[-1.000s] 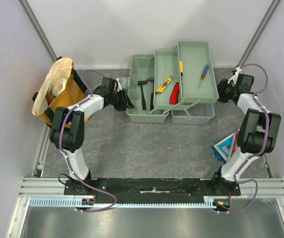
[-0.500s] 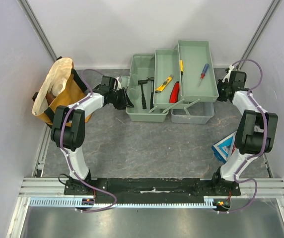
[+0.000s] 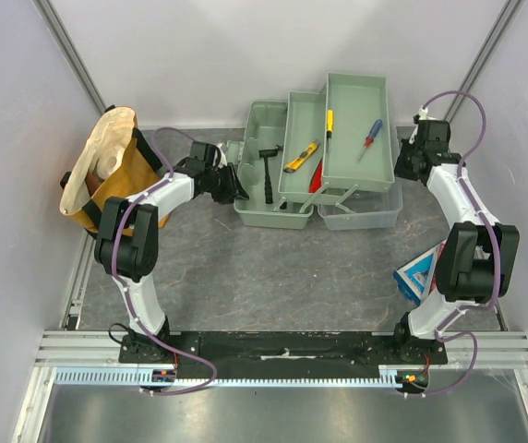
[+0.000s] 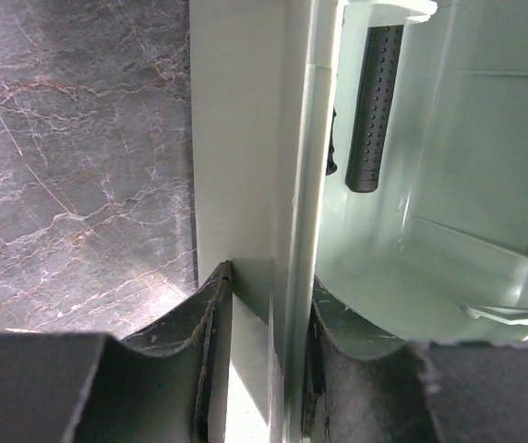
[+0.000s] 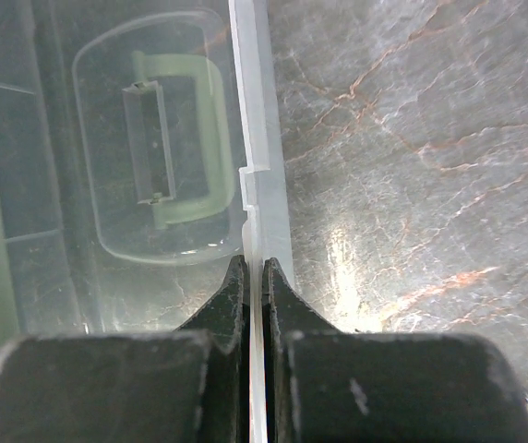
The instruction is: Pack the tool kit
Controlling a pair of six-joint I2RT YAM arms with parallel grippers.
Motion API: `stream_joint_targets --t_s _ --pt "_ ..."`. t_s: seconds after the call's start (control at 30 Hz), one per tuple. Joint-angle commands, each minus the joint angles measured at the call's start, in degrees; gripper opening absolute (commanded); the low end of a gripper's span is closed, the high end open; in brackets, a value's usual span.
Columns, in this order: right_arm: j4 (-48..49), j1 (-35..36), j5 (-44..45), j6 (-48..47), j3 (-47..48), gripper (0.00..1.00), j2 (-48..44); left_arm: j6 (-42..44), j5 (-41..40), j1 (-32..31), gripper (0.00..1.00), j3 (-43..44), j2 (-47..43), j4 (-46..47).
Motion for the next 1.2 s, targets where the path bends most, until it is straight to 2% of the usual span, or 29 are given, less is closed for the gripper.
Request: stream_joint_targets --t_s 0.0,0.33,0.57,0.77,0.9,1.03,1.17 --pt "-1.08 1.52 6.35 -1.01 8.29 0.0 -4.51 -2.0 -1.18 -1.52 0.16 -0.08 -0.25 0.36" --pt "-6.88 8.9 17.6 -3.56 18.14 0.0 -3.37 -2.87 -6.46 -4.86 0.16 1.24 -1.04 -0.87" --pt "-9.43 16.54 26.12 -5.76 24.38 0.0 -1.62 -3.05 -5.41 -6.79 0.18 1.42 -1.83 -0.08" --pt "-11.19 24.71 37.1 -8.65 29.22 0.0 2.25 -4.02 -4.62 -8.11 0.19 1.68 -0.96 0.44" --pt "-14.26 29.29 45.63 -9.19 33.6 0.0 6.02 -4.28 -4.18 -8.2 0.26 2.64 -0.25 -1.05" --pt "-15.24 33.15 49.41 -9.19 36.25 0.0 9.02 -4.37 -3.74 -8.12 0.34 2.91 -0.08 -1.23" --pt "-14.63 37.55 53.63 -10.84 36.43 0.0 10.86 -4.11 -4.0 -8.2 0.52 4.48 -0.08 -3.59"
